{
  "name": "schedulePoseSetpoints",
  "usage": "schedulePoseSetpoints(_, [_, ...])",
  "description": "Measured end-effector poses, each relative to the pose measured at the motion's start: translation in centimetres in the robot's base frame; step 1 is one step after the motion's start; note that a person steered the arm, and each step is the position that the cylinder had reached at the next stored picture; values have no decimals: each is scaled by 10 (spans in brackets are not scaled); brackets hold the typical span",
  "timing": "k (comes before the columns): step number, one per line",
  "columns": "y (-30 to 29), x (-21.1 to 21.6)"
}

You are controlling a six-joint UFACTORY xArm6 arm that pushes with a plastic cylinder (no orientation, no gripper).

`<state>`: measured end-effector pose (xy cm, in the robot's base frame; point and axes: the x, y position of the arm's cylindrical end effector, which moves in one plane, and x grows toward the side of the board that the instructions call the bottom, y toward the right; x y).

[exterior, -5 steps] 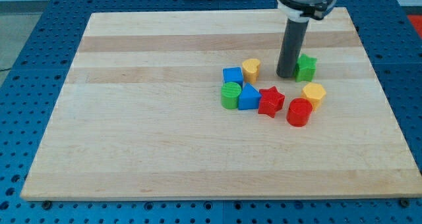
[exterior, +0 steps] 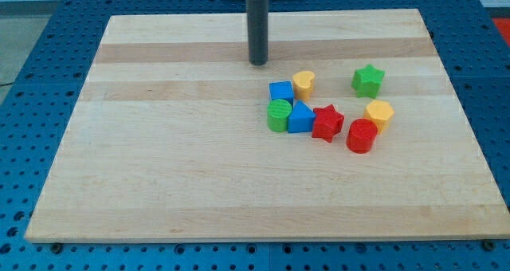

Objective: Push the heart slightly down

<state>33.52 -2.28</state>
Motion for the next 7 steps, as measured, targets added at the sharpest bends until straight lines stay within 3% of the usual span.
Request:
schedulePoseSetpoints(2, [-18,72])
schedulePoseSetpoints(5, [51,18])
schedulePoseSetpoints(7, [89,19])
